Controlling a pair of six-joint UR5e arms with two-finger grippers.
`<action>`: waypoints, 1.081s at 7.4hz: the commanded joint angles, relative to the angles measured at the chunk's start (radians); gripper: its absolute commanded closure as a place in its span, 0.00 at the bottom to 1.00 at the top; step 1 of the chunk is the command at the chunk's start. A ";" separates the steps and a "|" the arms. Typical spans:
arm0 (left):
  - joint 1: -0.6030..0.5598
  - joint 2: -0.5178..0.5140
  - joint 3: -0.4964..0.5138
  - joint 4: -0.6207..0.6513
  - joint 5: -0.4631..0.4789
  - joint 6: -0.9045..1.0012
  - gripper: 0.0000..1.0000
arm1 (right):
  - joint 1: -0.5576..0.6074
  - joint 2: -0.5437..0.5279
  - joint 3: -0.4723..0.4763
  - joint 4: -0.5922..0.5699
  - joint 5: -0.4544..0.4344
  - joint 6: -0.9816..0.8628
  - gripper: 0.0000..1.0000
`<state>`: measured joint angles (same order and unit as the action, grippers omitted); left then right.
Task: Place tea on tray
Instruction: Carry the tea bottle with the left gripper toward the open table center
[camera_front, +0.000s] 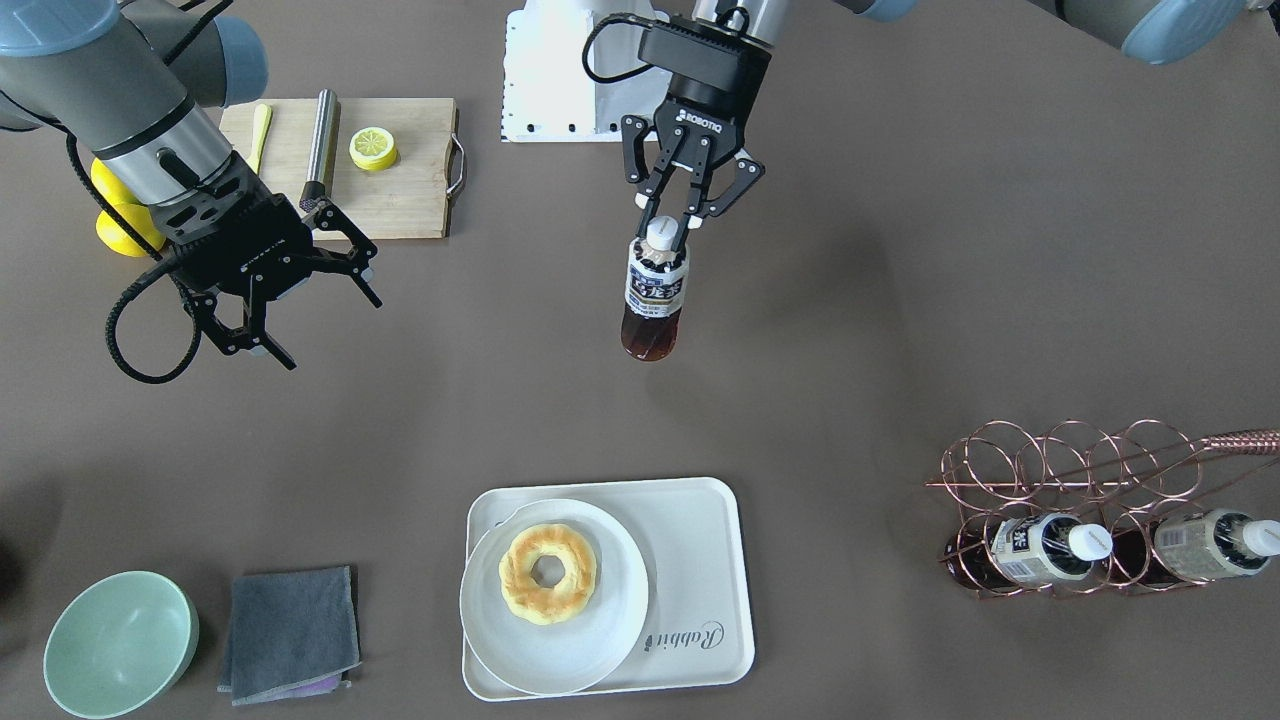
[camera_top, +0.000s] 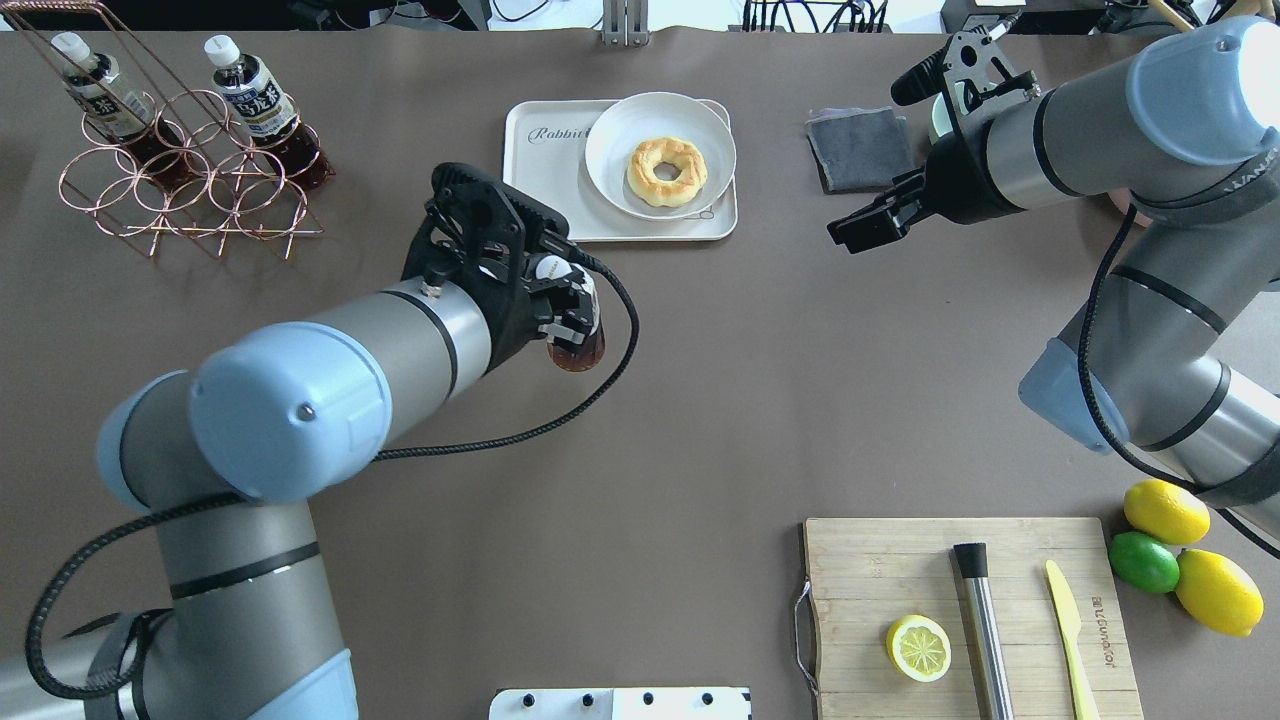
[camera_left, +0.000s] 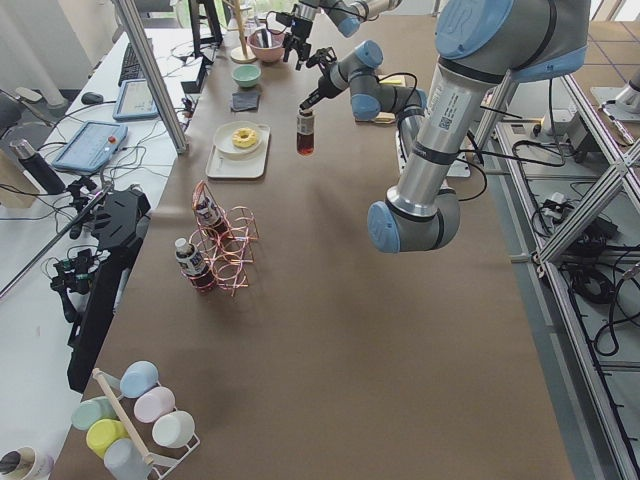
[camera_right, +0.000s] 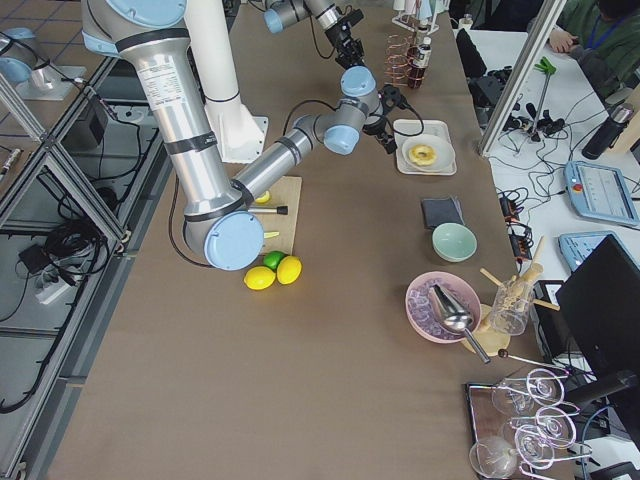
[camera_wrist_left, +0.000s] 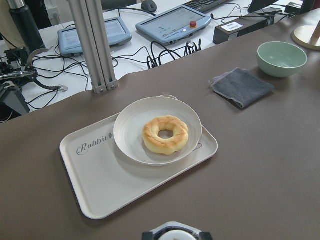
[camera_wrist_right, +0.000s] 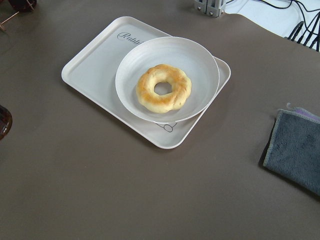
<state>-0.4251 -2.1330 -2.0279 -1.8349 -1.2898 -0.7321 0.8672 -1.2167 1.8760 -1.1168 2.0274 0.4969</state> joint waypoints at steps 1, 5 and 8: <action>0.103 -0.048 0.061 0.000 0.107 -0.038 1.00 | -0.004 0.002 0.000 0.002 -0.004 0.000 0.00; 0.138 -0.047 0.092 -0.004 0.136 -0.038 1.00 | -0.005 0.002 -0.002 0.002 -0.004 0.000 0.00; 0.138 -0.047 0.094 -0.006 0.130 -0.035 1.00 | -0.005 0.002 -0.003 0.002 -0.004 -0.001 0.00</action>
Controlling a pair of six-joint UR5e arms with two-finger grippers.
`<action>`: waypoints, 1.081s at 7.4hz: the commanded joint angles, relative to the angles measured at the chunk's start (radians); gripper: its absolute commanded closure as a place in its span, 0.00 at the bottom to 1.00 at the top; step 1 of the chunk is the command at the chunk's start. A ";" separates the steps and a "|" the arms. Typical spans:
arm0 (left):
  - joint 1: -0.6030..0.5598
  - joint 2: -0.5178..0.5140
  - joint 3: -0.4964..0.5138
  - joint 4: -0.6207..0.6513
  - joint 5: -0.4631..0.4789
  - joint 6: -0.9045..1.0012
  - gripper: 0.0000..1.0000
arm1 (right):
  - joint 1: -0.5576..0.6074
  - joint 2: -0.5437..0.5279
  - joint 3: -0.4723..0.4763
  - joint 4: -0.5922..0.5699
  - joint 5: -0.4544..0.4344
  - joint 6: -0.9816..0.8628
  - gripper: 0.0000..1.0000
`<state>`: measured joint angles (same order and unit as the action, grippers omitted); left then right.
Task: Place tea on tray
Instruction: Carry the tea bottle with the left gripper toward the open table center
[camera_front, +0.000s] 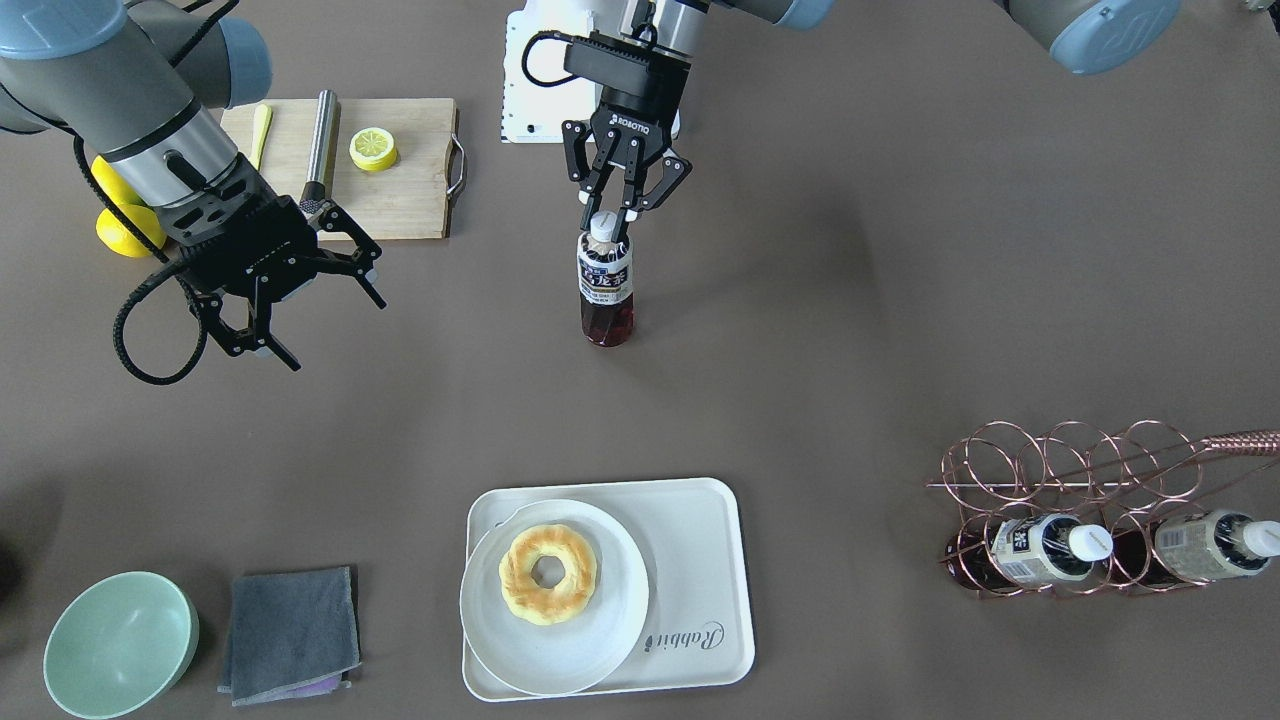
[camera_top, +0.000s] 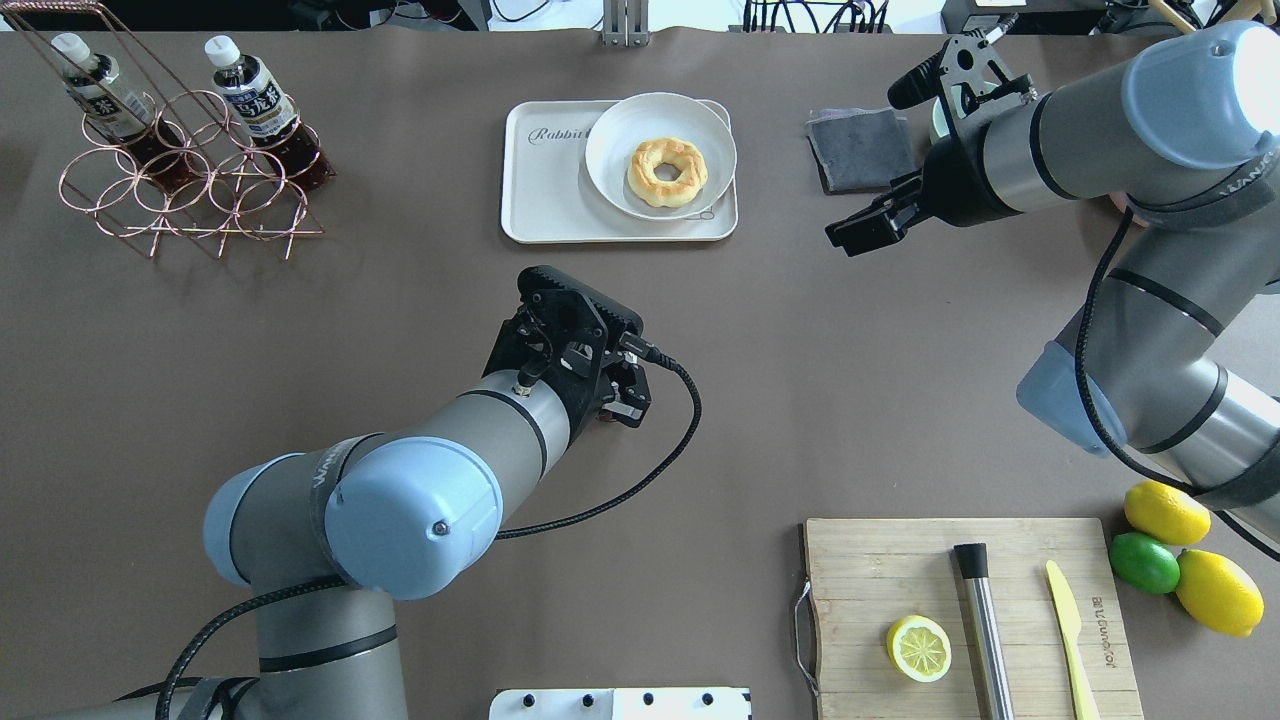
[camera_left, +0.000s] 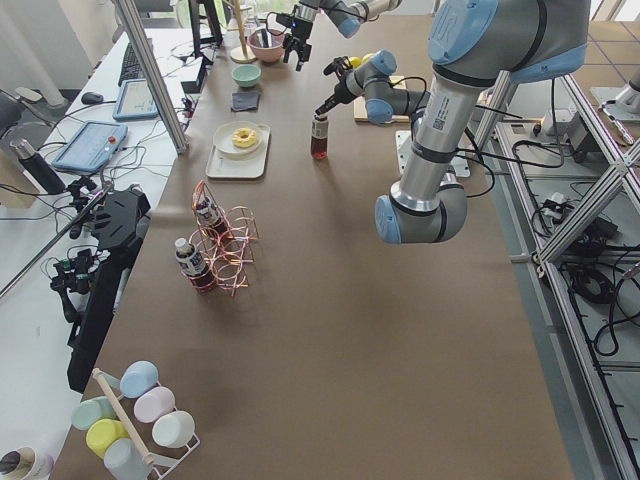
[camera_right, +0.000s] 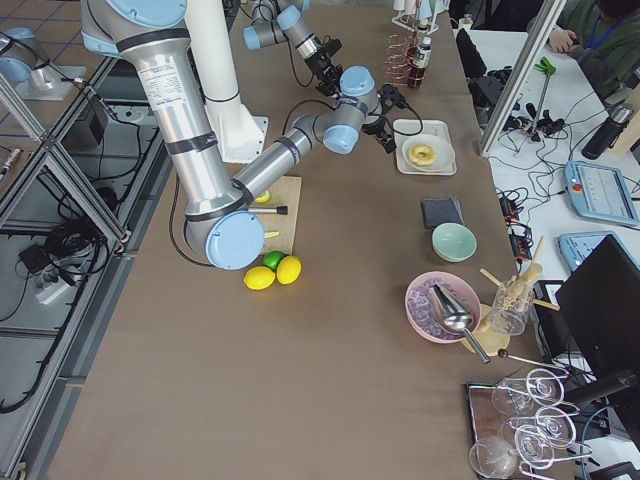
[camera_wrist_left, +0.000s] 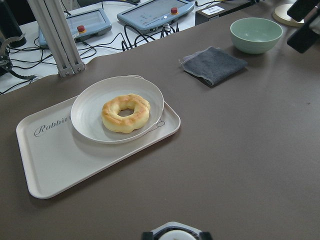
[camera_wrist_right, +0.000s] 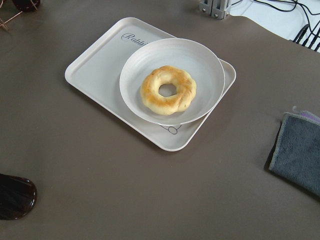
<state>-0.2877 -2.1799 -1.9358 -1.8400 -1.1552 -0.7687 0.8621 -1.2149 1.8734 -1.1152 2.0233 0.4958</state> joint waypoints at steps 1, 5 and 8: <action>0.001 0.000 0.000 -0.001 -0.006 0.002 1.00 | -0.002 0.000 0.000 0.000 0.000 0.001 0.00; -0.002 0.003 -0.005 -0.002 -0.008 0.014 0.16 | -0.003 -0.002 0.001 0.000 0.000 0.001 0.00; -0.079 0.021 -0.106 0.001 -0.081 0.002 0.03 | -0.014 0.023 0.001 0.000 -0.008 0.024 0.00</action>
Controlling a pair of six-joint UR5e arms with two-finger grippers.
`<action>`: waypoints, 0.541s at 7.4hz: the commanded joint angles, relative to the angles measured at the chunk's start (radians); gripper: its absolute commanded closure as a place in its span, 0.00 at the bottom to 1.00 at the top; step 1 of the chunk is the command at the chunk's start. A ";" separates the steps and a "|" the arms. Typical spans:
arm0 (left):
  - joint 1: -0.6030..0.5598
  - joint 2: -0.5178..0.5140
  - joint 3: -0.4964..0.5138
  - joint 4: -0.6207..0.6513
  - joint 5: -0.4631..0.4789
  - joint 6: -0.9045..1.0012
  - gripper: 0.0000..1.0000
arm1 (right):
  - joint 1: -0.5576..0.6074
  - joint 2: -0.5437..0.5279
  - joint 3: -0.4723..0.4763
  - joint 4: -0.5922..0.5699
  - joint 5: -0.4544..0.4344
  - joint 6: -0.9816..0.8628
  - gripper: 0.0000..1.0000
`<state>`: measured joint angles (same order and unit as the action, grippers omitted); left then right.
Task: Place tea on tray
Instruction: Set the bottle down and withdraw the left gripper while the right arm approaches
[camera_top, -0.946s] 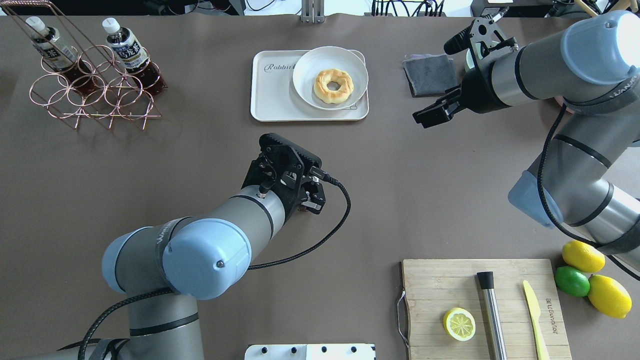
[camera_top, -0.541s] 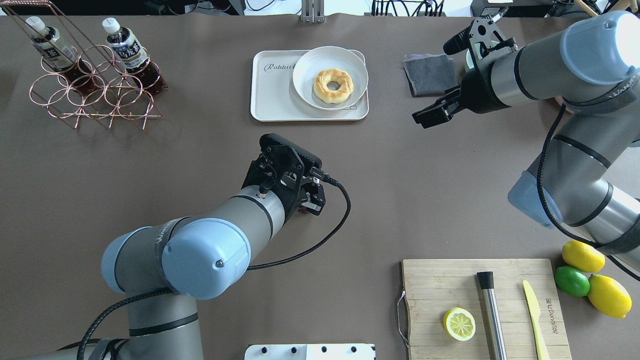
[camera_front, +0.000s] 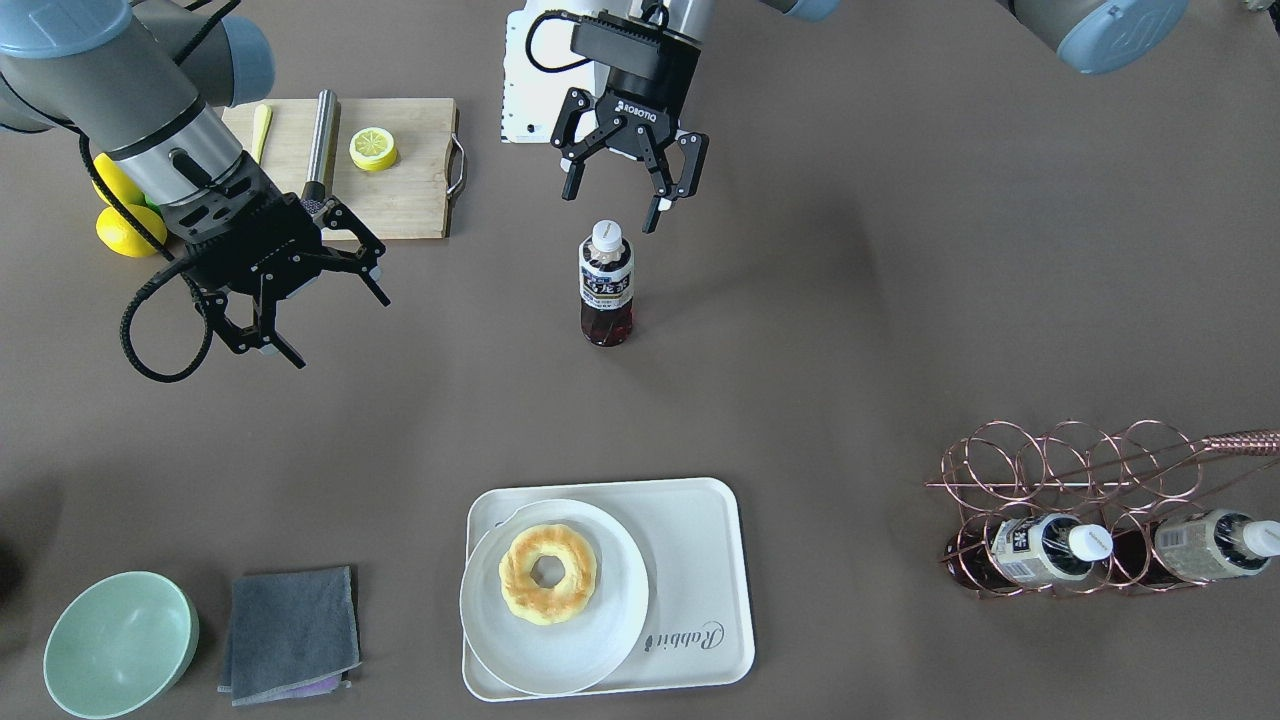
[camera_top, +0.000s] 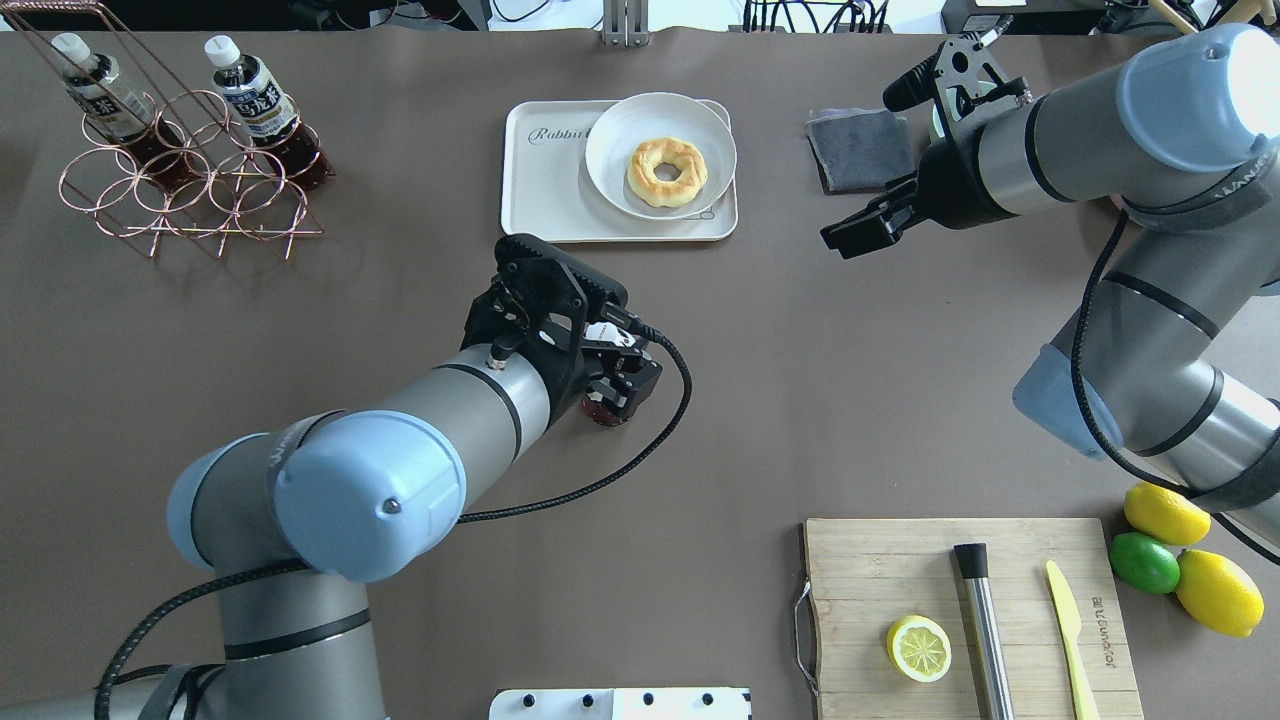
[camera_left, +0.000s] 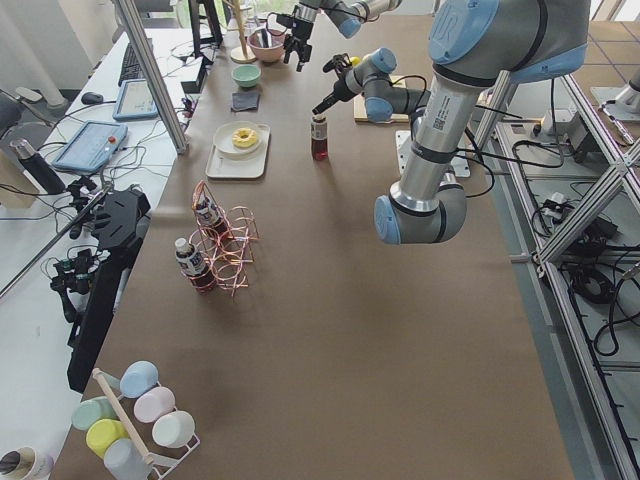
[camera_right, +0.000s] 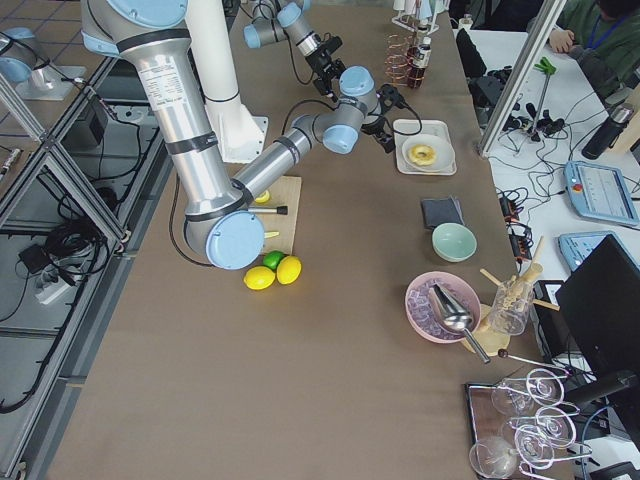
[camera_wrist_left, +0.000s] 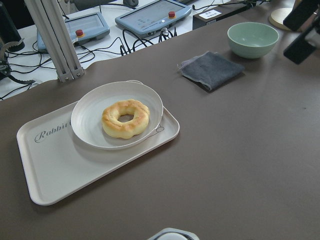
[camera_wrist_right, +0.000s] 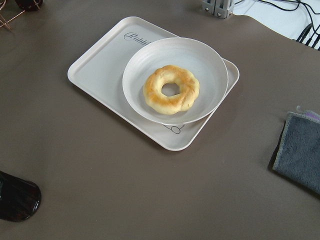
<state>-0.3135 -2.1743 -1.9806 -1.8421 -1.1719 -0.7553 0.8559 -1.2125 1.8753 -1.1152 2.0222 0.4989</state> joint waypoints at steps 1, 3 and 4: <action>-0.141 0.062 -0.076 0.007 -0.186 -0.019 0.03 | -0.041 0.051 -0.002 -0.003 -0.048 0.077 0.00; -0.436 0.195 -0.083 0.011 -0.637 -0.026 0.03 | -0.107 0.105 0.002 -0.003 -0.127 0.153 0.00; -0.572 0.249 -0.078 0.008 -0.858 -0.009 0.04 | -0.144 0.126 0.024 -0.005 -0.160 0.185 0.00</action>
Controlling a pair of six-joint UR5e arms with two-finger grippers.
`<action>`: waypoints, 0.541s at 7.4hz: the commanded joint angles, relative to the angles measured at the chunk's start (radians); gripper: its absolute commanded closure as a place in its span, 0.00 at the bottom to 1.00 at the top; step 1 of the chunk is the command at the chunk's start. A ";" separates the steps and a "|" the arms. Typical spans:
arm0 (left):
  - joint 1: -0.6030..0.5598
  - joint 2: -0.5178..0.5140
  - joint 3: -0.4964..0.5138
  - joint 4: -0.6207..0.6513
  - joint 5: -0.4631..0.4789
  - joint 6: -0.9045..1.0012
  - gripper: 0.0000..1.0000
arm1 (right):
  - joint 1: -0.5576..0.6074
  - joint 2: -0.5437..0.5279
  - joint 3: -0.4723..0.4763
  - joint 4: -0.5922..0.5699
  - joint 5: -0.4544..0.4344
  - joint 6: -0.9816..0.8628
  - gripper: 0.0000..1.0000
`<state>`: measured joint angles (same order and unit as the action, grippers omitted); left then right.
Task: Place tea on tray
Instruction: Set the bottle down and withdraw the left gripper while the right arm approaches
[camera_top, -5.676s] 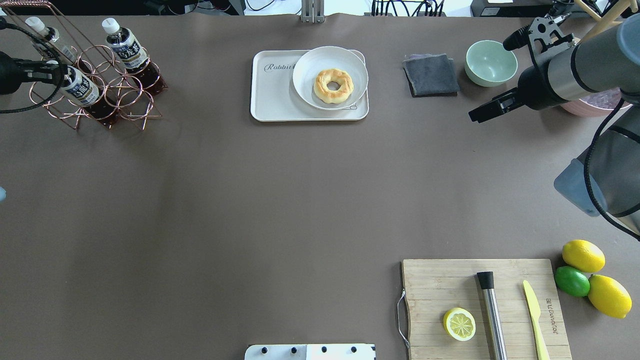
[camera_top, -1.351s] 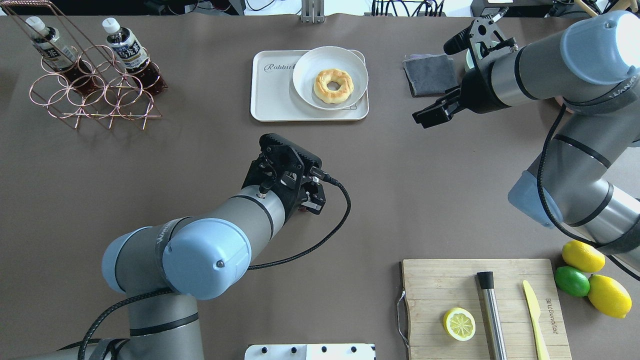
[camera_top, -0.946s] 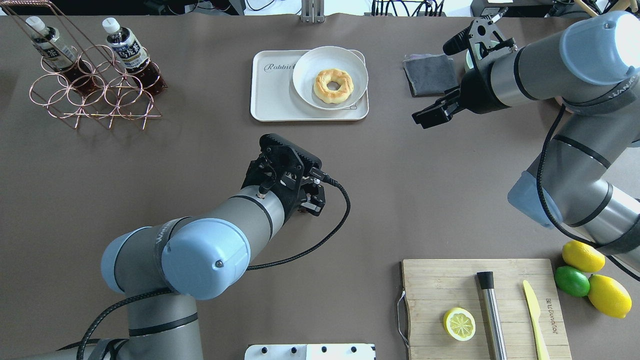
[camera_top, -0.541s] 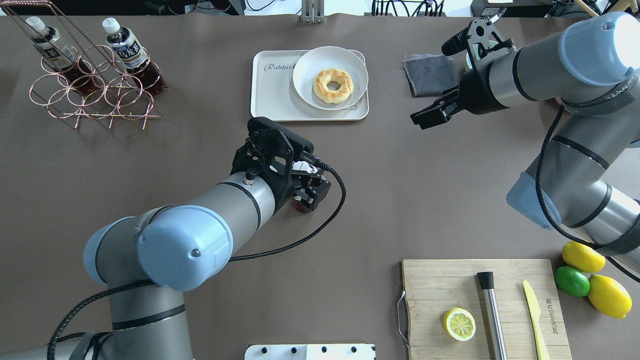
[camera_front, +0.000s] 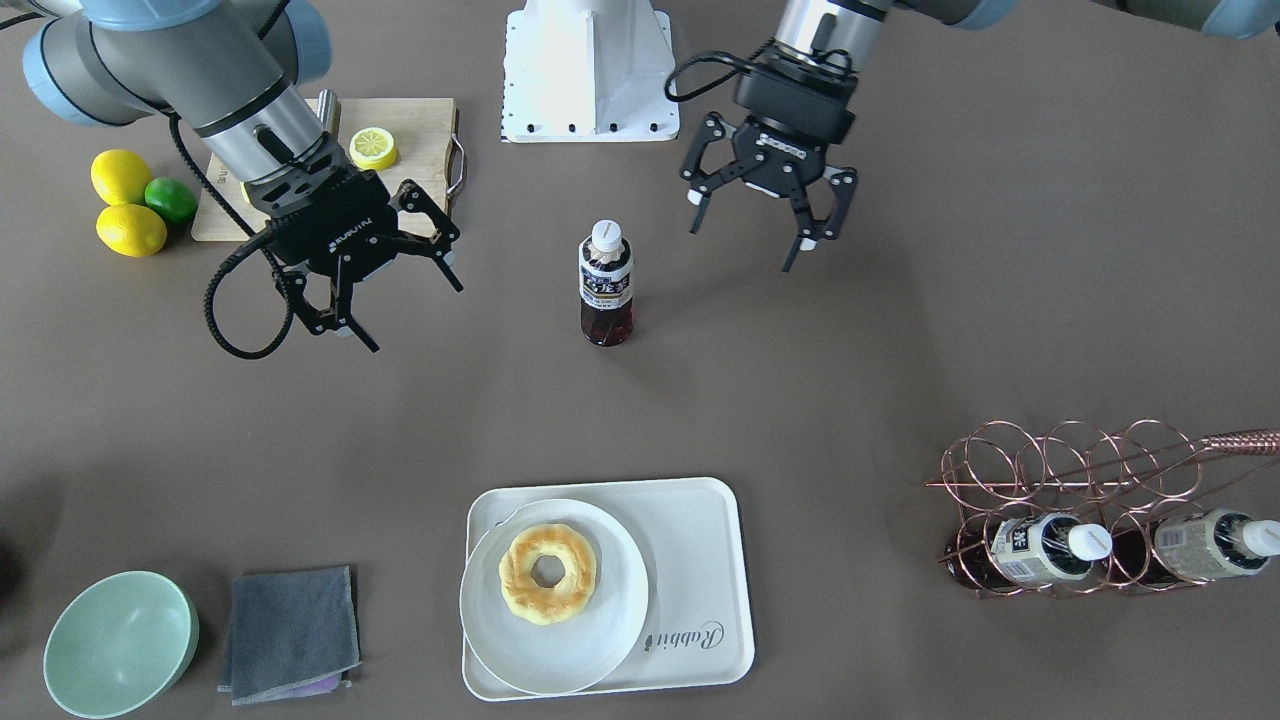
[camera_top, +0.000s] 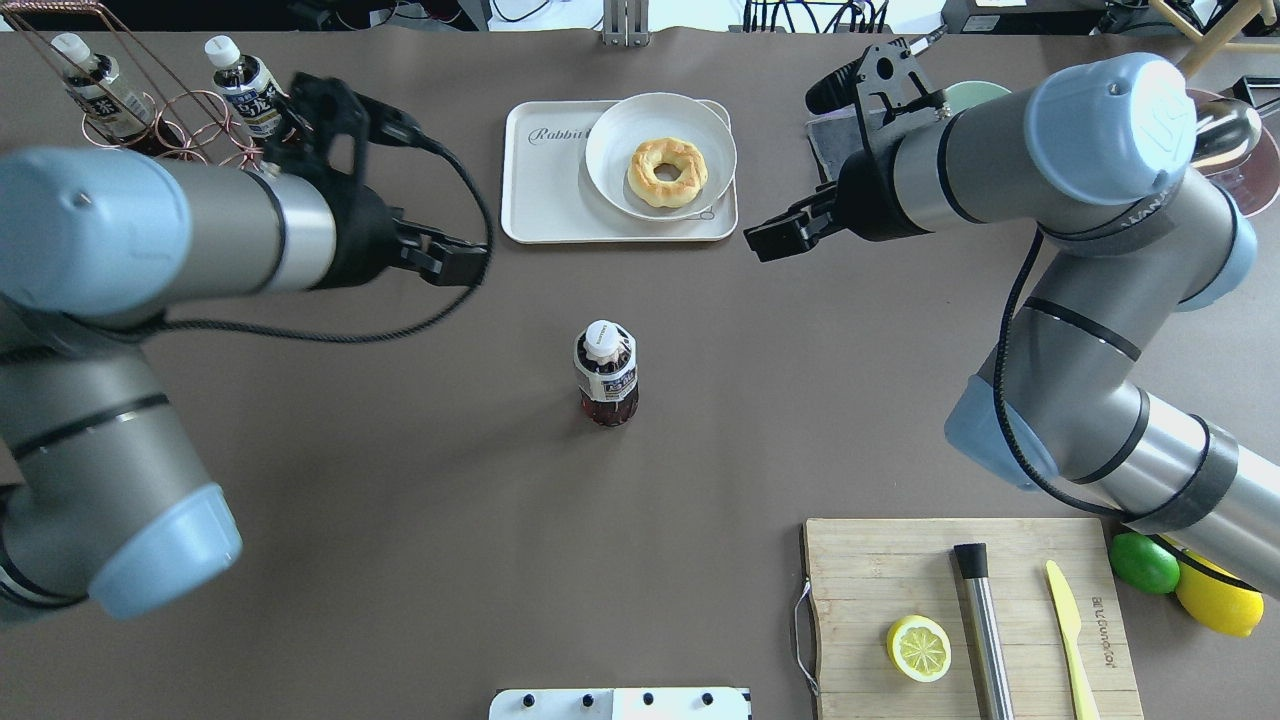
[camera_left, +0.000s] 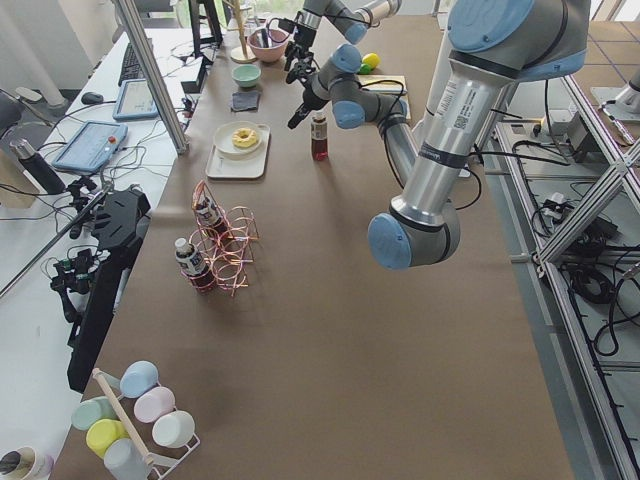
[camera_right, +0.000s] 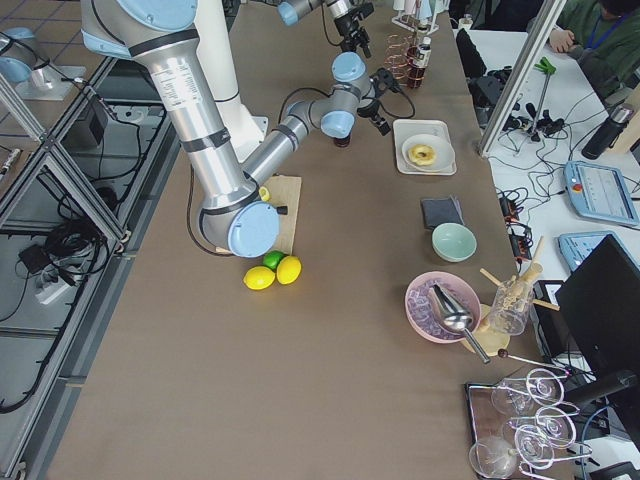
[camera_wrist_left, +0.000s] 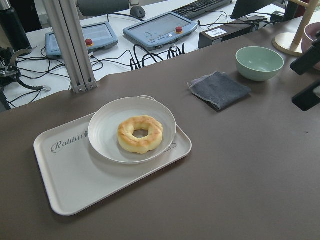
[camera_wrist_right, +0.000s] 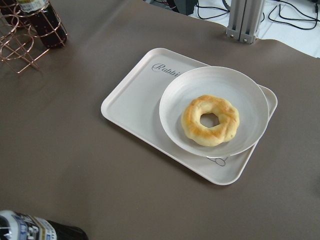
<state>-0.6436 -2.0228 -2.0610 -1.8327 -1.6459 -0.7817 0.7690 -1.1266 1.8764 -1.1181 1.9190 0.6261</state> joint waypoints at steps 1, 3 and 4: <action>-0.317 0.152 0.001 -0.007 -0.482 0.054 0.03 | -0.101 0.054 0.042 -0.003 -0.114 0.075 0.00; -0.401 0.315 0.013 -0.049 -0.491 0.254 0.02 | -0.177 0.065 0.070 -0.009 -0.216 0.076 0.00; -0.441 0.361 0.030 -0.051 -0.491 0.328 0.02 | -0.235 0.065 0.088 -0.011 -0.294 0.077 0.00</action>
<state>-1.0084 -1.7680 -2.0525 -1.8651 -2.1207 -0.5982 0.6194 -1.0671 1.9370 -1.1248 1.7397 0.6995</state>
